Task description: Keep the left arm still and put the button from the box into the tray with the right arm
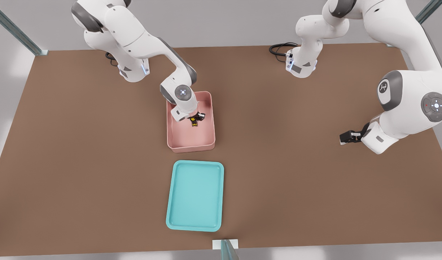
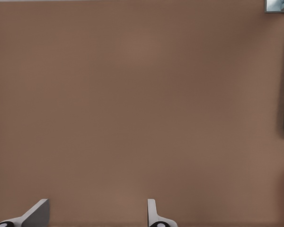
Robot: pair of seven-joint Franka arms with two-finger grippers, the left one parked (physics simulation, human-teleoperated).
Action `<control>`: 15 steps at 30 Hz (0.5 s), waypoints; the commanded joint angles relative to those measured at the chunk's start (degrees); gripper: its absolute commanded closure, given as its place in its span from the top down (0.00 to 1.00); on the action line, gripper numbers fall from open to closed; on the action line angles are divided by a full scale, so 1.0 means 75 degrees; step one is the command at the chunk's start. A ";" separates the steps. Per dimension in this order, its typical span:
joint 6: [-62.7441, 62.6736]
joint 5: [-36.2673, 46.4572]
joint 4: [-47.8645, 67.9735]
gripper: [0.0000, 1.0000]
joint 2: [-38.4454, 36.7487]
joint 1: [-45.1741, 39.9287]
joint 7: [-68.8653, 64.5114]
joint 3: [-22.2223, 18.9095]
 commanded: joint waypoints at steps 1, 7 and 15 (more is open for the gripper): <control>-0.0249 -0.0022 0.0014 0.45 -0.0240 0.0001 0.0100 0.0000; -0.1410 0.0002 0.0295 0.44 -0.1026 -0.0010 0.0088 -0.0035; -0.2558 0.0002 0.1877 0.44 -0.0921 -0.0362 0.0077 -0.0117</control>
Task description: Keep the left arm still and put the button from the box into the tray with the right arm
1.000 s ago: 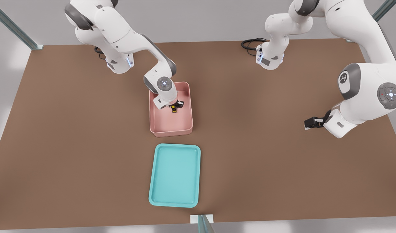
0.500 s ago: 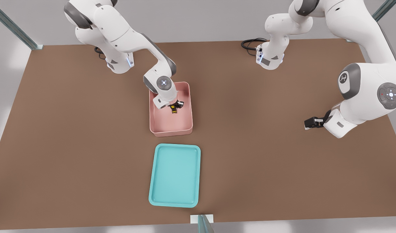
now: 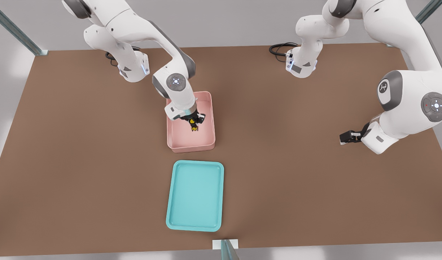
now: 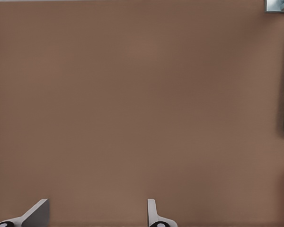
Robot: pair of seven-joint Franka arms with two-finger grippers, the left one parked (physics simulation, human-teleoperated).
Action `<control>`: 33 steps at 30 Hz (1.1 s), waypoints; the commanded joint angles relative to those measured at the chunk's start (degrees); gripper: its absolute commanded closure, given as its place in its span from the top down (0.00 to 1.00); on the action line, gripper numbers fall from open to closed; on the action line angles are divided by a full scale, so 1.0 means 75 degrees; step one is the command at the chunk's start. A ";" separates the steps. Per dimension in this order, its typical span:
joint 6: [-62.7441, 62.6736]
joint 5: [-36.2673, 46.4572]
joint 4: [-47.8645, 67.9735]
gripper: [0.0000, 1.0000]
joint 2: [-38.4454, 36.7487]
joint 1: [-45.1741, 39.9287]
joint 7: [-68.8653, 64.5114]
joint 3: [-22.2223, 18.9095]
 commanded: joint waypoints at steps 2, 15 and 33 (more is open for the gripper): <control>-0.1229 -0.0050 0.0895 0.44 0.0386 -0.0182 0.0074 -0.0003; -0.1991 -0.0753 0.5395 0.44 0.3901 -0.0885 -0.0007 -0.0120; -0.1311 -0.1069 0.7657 0.44 0.6316 -0.0768 -0.0137 -0.0553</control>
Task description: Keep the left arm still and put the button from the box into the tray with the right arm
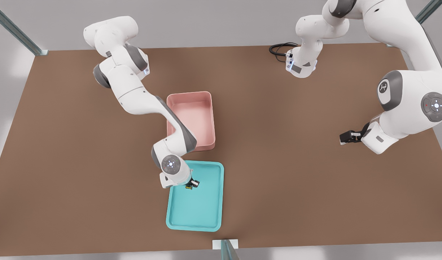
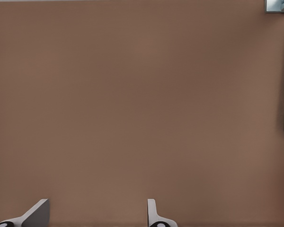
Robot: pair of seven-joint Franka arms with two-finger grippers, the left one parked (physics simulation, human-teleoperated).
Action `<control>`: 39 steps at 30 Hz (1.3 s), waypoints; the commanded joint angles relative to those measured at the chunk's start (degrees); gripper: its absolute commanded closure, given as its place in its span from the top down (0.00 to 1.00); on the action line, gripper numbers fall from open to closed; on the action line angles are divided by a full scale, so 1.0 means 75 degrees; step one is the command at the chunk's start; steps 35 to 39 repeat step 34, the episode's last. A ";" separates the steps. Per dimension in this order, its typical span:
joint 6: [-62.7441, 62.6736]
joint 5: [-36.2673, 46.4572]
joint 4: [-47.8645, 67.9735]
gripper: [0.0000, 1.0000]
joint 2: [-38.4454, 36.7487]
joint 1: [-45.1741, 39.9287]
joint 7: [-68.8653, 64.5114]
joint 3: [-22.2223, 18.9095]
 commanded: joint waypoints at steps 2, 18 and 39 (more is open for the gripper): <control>0.0298 -0.0044 0.0012 0.44 0.0060 0.0012 -0.0024 -0.0008; -0.4163 0.1583 -0.2063 1.00 -0.4756 -0.0082 -0.7535 -0.2900; -0.3111 0.1549 -0.3808 1.00 -0.6057 -0.2074 -0.7876 -0.2281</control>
